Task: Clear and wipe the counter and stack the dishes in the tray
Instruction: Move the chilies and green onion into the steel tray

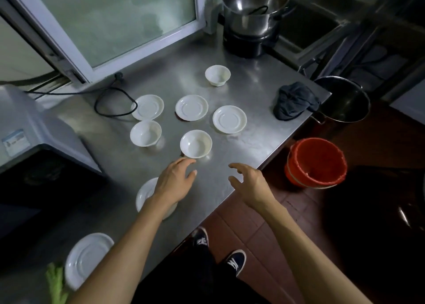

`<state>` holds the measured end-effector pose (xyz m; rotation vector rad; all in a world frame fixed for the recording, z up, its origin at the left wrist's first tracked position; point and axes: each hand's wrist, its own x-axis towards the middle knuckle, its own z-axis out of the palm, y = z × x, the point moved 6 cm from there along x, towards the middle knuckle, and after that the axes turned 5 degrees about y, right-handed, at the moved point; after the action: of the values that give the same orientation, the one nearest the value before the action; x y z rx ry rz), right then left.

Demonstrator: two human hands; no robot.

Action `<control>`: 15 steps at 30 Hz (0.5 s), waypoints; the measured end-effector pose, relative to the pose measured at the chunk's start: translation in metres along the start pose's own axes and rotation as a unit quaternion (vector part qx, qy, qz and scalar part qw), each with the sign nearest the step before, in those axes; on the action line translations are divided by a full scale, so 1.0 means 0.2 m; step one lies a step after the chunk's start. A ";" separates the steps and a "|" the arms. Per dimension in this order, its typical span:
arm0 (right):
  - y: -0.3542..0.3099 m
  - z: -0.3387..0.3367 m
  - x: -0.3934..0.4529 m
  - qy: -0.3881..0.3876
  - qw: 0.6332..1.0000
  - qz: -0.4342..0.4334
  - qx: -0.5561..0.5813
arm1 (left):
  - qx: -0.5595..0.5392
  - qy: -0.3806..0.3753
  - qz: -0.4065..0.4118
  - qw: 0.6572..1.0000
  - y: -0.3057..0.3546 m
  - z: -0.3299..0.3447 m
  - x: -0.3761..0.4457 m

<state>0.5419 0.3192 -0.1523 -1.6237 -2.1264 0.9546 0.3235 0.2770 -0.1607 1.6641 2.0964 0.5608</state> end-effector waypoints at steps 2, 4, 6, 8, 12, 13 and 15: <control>-0.01 0.04 0.10 -0.020 1.000 -0.013 -0.007 | -0.004 0.010 -0.020 1.000 -0.04 0.01 0.06; -0.03 0.07 0.20 -0.035 0.999 -0.025 -0.012 | -0.011 0.019 -0.041 0.999 -0.10 0.02 0.13; -0.05 0.10 0.30 -0.048 0.998 -0.030 -0.013 | -0.019 0.027 -0.056 0.998 -0.15 0.04 0.20; -0.07 0.12 0.40 -0.059 0.997 -0.033 -0.023 | -0.029 0.035 -0.068 0.997 -0.21 0.05 0.29; -0.10 0.14 0.59 -0.082 0.994 -0.042 -0.052 | -0.049 0.048 -0.096 0.993 -0.29 0.08 0.44; -0.11 0.14 0.63 -0.085 0.994 -0.042 -0.057 | -0.050 0.048 -0.100 0.993 -0.29 0.09 0.47; -0.13 0.14 0.71 -0.087 0.993 -0.044 -0.060 | -0.051 0.041 -0.104 0.992 -0.30 0.10 0.52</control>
<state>0.4614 0.4384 -0.1784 -1.5346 -2.3925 0.9896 0.2643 0.3669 -0.2174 1.3669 2.2258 0.6671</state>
